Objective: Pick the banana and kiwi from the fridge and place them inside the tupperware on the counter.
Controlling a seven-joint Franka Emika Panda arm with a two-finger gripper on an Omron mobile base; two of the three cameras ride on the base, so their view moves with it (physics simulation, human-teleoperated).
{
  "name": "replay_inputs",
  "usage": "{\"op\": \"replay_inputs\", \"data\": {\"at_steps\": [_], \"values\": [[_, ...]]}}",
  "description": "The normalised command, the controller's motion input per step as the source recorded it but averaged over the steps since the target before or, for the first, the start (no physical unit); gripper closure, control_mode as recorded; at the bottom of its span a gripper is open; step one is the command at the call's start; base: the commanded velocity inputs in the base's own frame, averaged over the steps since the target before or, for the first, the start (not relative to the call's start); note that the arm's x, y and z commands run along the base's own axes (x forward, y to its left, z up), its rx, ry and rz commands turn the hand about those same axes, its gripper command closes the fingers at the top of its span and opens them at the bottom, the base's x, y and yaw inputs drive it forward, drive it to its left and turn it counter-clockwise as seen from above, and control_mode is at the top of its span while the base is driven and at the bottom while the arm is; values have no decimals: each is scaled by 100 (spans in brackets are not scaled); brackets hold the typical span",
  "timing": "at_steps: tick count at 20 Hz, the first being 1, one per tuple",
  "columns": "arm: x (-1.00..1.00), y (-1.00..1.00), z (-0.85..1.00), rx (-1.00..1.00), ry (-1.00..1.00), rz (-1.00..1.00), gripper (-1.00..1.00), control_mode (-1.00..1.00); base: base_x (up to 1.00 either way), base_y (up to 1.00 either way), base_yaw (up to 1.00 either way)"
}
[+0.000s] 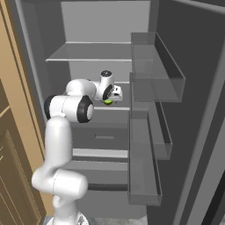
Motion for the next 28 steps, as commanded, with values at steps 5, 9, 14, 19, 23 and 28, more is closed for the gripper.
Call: {"op": "replay_inputs", "data": {"at_steps": [5,9,14,19,23,28], "values": [[-1,-3,-46,0,0,0,-100,-100,0,0,0],[-5,0,-49,0,0,0,100,-100,0,0,0],[-13,0,-47,0,1,0,100,-100,0,0,0],[0,0,-6,0,0,0,100,-100,0,0,0],[-5,0,-4,0,0,0,100,-100,0,0,0],[-78,2,-13,0,-3,0,100,-100,0,0,0]]}}
